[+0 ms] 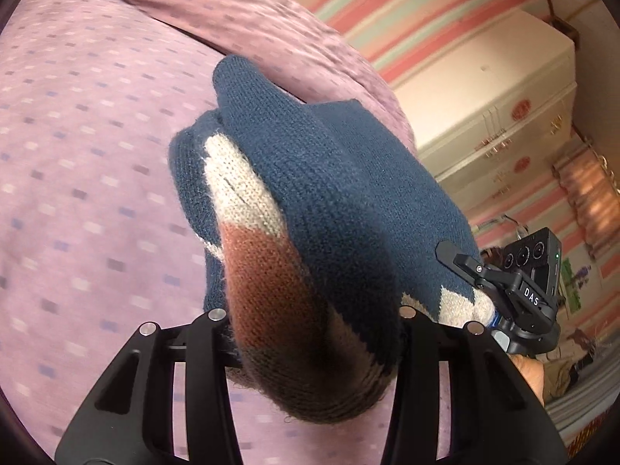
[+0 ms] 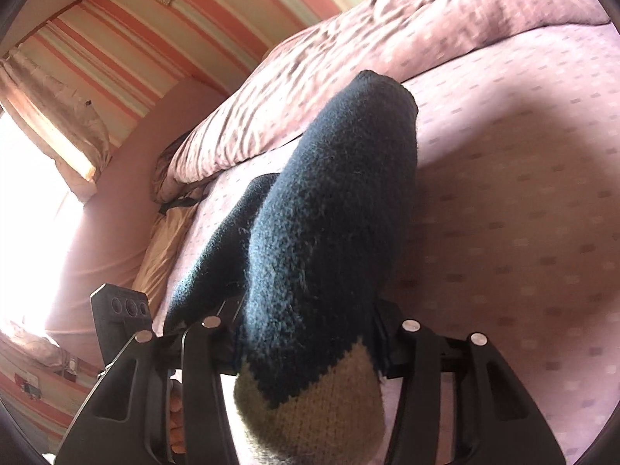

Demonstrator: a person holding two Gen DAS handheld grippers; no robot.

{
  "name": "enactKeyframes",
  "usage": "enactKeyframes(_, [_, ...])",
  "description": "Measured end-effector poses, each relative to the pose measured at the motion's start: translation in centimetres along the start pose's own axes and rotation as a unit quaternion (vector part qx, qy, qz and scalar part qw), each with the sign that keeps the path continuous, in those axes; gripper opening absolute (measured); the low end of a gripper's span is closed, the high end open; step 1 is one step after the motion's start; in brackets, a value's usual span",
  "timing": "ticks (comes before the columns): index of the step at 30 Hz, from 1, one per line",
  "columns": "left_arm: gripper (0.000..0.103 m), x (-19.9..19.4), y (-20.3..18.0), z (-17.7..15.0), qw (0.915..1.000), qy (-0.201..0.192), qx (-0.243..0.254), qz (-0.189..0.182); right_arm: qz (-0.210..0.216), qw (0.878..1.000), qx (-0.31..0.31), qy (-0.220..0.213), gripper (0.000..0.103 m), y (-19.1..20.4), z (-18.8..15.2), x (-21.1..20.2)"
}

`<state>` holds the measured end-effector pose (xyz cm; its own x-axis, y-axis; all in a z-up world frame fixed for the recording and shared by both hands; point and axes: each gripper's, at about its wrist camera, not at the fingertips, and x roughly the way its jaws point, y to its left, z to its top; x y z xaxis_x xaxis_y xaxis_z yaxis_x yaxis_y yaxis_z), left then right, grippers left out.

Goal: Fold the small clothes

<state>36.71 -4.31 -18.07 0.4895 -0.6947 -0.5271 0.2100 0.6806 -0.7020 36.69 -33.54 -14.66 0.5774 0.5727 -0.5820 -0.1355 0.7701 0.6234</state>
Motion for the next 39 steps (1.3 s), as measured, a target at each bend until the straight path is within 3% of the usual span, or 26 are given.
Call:
enactKeyframes(7, [0.042,5.8,-8.6,-6.0,0.9984,0.042,0.032,-0.02,-0.036,0.999,0.024,-0.026,0.048,-8.7,-1.3,-10.4])
enactKeyframes(12, [0.042,10.7,-14.0,-10.1,0.9956,0.069,0.064,-0.008,-0.061,0.997,0.043,-0.031,0.048,-15.1,-3.1,-16.1])
enactKeyframes(17, [0.043,13.4,-16.1,-12.6,0.9941,0.072,0.076,0.03,-0.075,0.996,0.046,-0.023,0.048,-18.6,-4.0,-16.9])
enactKeyframes(21, [0.045,13.9,-14.9,-14.3,0.9925,0.072,0.058,0.08,-0.072,0.996,0.049,-0.02,0.052,-19.7,-5.0,-15.2])
enactKeyframes(24, [0.051,14.0,-14.6,-15.6,0.9898,0.069,0.056,0.111,-0.097,0.995,0.029,-0.016,0.061,-19.9,-6.1,-14.6])
enactKeyframes(26, [0.055,13.7,-15.0,-16.2,0.988,0.061,0.064,0.127,-0.125,0.992,0.016,-0.017,0.073,-20.0,-6.8,-14.7])
enactKeyframes(30, [0.061,11.5,-16.2,-17.2,0.9793,0.02,0.103,0.173,-0.207,0.977,-0.045,-0.037,0.081,-18.0,-7.4,-15.8])
enactKeyframes(33, [0.064,9.6,-17.2,-17.3,0.9706,-0.011,0.125,0.205,-0.265,0.958,-0.1,-0.048,0.081,-15.5,-7.6,-15.8])
enactKeyframes(37, [0.072,7.9,-18.4,-17.3,0.9559,-0.039,0.156,0.246,-0.305,0.935,-0.163,-0.078,0.081,-12.3,-7.9,-16.1])
enactKeyframes(39, [0.076,7.5,-18.2,-17.4,0.9485,-0.041,0.164,0.268,-0.31,0.93,-0.179,-0.08,0.081,-11.7,-8.2,-15.9])
